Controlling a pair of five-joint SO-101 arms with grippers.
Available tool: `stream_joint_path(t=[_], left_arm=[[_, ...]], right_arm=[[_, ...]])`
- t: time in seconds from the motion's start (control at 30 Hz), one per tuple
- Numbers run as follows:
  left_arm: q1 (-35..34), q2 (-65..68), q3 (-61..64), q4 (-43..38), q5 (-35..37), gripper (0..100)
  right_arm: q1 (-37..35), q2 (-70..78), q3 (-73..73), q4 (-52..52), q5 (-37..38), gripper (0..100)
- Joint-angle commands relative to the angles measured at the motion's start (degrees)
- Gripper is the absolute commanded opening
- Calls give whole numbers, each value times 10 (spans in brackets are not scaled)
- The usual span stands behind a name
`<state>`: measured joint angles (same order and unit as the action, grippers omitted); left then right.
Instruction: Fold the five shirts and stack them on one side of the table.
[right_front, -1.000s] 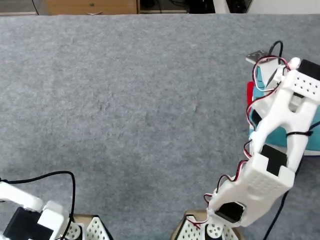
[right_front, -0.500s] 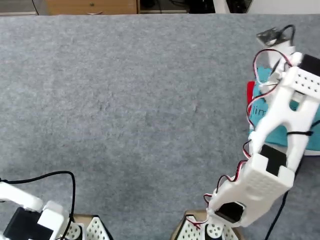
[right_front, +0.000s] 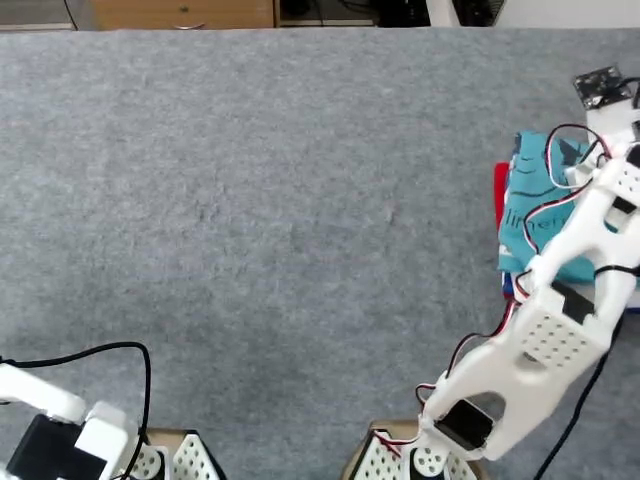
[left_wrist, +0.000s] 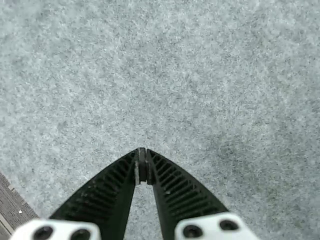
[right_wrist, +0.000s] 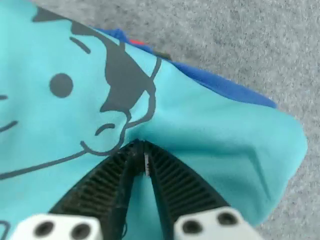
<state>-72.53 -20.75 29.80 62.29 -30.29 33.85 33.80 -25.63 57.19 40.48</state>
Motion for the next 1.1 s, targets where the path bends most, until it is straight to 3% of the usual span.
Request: stream_joint_path(t=[0.0,0.27,0.5,0.67,0.9,1.07], left_arm=[[6,-23,-10,-3,-4,19],[6,-23,-11,-3,-4,19],[6,-23,-11,-3,-4,19],[5,-24,-11,-2,-4,19],[4,-24,-16,3,-4,19],[4,-24,-56,32,-3,19]], right_arm=[[12,-9,-71,7,-7,2],[-39,-36,-246,212,-8,2],[-79,66,-250,211,-8,2],[-73,134,-286,181,-8,2],[-58,111,-465,353,-4,2],[7,112,-530,383,-2,2]])
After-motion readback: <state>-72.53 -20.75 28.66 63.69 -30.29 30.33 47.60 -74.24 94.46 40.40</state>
